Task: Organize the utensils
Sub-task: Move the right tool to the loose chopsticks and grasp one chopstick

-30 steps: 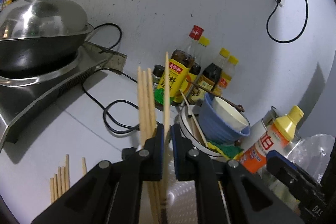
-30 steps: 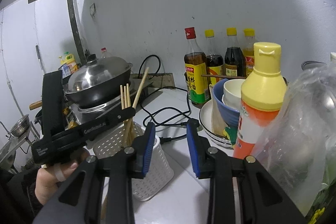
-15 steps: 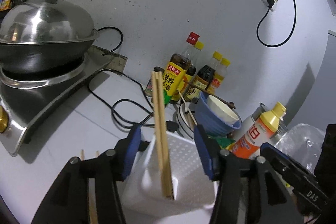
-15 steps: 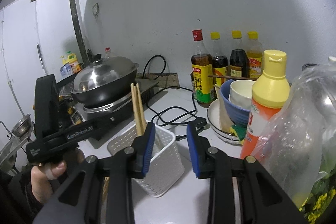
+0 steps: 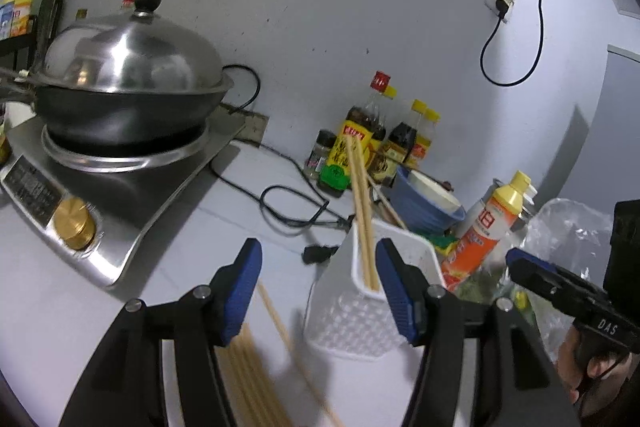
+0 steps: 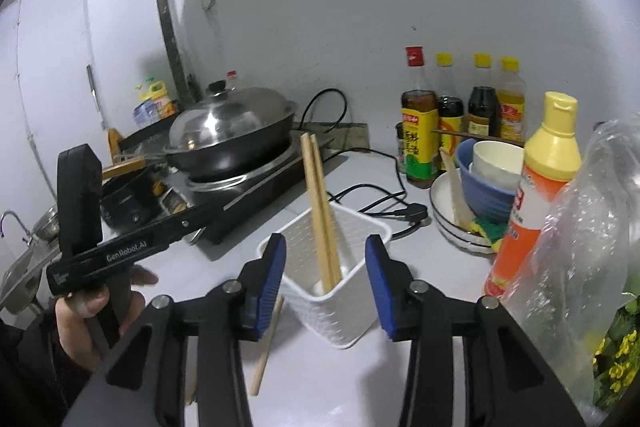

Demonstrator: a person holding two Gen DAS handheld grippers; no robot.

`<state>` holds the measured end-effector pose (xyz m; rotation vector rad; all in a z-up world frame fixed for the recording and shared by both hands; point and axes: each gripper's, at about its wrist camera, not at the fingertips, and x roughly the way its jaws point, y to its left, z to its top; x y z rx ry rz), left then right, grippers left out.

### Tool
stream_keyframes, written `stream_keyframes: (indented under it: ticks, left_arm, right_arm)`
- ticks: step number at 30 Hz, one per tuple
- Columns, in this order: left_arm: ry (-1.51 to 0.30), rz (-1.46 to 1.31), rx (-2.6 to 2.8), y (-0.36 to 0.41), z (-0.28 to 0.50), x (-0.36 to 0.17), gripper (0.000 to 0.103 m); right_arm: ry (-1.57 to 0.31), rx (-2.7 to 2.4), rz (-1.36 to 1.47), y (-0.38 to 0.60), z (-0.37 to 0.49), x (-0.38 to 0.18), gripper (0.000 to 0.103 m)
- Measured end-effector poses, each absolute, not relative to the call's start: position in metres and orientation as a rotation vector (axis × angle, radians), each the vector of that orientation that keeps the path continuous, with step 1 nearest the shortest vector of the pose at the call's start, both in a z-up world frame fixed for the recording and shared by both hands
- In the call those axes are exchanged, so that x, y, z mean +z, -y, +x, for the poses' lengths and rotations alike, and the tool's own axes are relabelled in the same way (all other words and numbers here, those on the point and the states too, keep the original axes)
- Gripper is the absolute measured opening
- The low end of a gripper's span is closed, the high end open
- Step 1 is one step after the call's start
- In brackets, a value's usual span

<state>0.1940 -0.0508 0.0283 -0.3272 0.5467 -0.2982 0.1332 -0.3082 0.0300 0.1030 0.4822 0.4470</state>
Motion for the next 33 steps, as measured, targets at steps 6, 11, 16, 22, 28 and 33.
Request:
stream_keyframes:
  ticks: [6,11,16,22,28,33]
  left_arm:
    - [-0.609,-0.275,-0.306,0.035,0.171,0.010,0.059]
    - [-0.641,-0.221,-0.255,0.022,0.154,-0.007,0.059]
    - [-0.655,-0.160,-0.203,0.007,0.136,-0.024,0.059]
    - [-0.677,-0.169,-0.170,-0.014,0.119,-0.040,0.059]
    - [-0.697,-0.219,-0.166,-0.037,0.108,-0.048,0.059]
    - [-0.737,-0.268,-0.154,-0.051,0.110,-0.060,0.059]
  right_arm:
    - [-0.509,0.483,0.052,0.289,0.121,0.027,0.052]
    - [-0.572,0.509,-0.040,0.265,0.118,0.007,0.052]
    - [-0.675,0.527,-0.131,0.236,0.124,-0.027,0.033]
    - [-0.779,0.500,-0.162,0.205,0.142,-0.068,0.026]
    - [-0.815,0.468,-0.193,0.179,0.158,-0.092,0.026]
    - [-0.848,0.444,-0.208,0.169,0.176,-0.101,0.026]
